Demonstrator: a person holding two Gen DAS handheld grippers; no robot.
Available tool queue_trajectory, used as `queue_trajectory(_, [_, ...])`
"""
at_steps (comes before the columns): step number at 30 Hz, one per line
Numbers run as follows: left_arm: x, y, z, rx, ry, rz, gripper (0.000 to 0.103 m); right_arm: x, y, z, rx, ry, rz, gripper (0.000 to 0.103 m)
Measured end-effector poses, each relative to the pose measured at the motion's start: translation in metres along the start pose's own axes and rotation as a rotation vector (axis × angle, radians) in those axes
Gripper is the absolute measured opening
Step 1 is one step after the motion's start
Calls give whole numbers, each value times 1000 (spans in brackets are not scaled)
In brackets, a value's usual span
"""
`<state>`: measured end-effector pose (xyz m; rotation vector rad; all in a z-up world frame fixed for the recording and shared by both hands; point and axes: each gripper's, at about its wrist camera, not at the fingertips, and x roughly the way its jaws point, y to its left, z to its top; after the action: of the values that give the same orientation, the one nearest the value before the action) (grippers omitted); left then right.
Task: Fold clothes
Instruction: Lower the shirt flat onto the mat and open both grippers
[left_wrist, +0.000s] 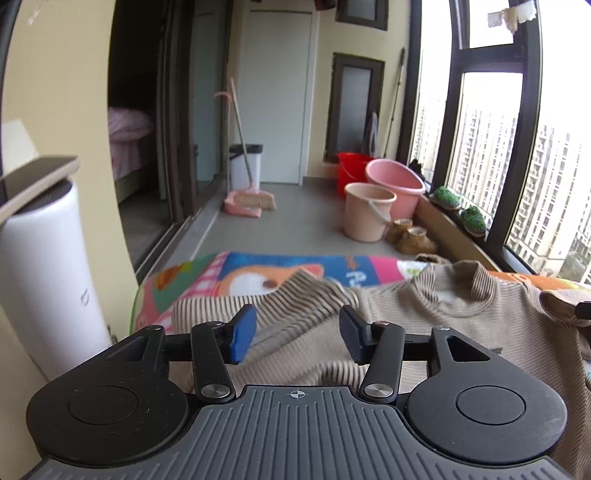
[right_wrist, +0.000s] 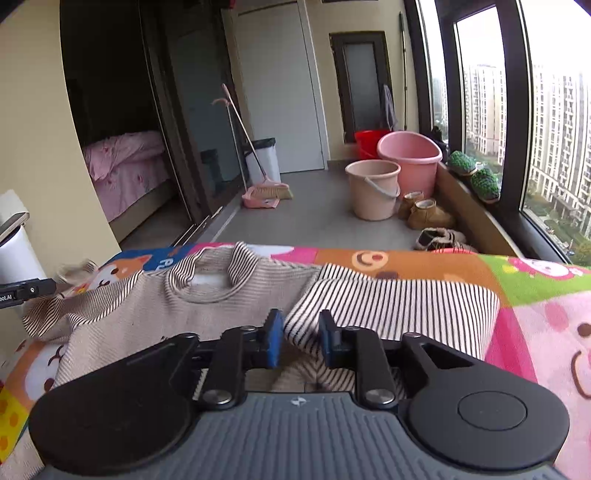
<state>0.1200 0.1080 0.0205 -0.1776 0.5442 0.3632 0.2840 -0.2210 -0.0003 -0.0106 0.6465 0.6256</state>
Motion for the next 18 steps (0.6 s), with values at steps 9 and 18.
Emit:
queue_trajectory(9, [-53,-15,-24,1,59,-88,94,-61,3,-31,206,32,82,100])
queue_trajectory(18, [-145,-64,-26,28,91,-196,103,-150,61,-46,182,41,158,103])
